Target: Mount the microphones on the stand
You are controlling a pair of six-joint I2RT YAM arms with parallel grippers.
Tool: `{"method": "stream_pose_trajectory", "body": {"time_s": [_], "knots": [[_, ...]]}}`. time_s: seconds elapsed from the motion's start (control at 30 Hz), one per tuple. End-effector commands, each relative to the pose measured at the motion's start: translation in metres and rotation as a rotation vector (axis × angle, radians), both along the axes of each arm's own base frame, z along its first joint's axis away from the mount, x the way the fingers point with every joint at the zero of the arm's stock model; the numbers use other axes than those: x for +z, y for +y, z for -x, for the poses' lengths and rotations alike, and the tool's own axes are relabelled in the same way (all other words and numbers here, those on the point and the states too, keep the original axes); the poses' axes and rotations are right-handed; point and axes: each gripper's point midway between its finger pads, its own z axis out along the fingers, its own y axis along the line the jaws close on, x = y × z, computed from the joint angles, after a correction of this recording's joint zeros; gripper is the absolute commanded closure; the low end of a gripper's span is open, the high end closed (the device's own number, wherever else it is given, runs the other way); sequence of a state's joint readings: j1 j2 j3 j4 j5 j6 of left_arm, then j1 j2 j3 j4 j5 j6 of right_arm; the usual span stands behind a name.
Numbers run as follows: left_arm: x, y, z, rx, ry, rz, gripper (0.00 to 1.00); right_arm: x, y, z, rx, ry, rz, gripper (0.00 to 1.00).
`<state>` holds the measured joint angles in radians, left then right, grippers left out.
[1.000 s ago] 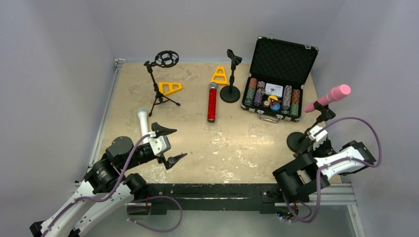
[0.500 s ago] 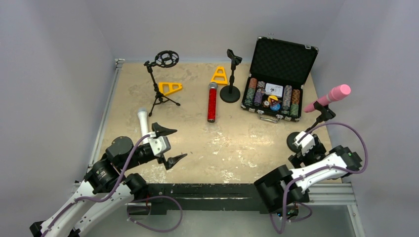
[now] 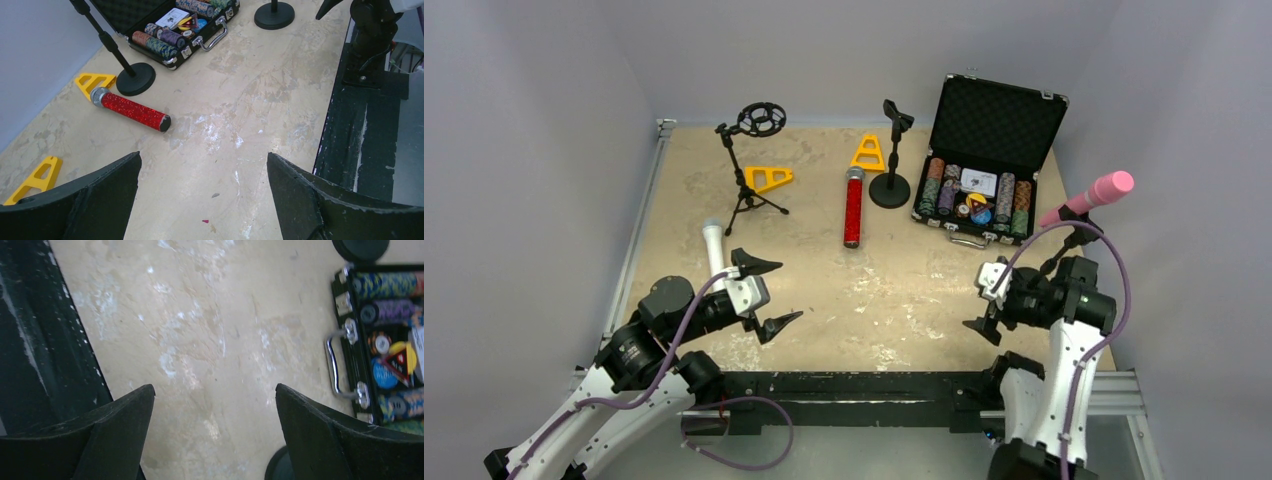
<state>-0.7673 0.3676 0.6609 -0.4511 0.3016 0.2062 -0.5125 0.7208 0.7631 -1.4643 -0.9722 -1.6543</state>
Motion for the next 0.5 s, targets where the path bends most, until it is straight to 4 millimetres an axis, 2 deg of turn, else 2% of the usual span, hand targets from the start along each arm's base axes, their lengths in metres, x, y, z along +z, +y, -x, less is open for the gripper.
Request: {"method": "stream_pose_trajectory", "body": {"time_s": [0.0, 0.3, 0.47], "knots": [[0.005, 0.001, -0.005, 0.017, -0.022, 0.004, 0.01, 0.032, 0.034, -0.016, 0.027, 0.000, -0.117, 0.06], [-0.001, 0.004, -0.013, 0.065, -0.009, -0.015, 0.01, 0.048, 0.090, -0.043, 0.127, 0.011, -0.083, 0.05], [-0.005, 0.009, -0.022, 0.118, 0.002, -0.032, 0.01, 0.057, 0.102, -0.058, 0.140, 0.037, -0.081, 0.03]]}}
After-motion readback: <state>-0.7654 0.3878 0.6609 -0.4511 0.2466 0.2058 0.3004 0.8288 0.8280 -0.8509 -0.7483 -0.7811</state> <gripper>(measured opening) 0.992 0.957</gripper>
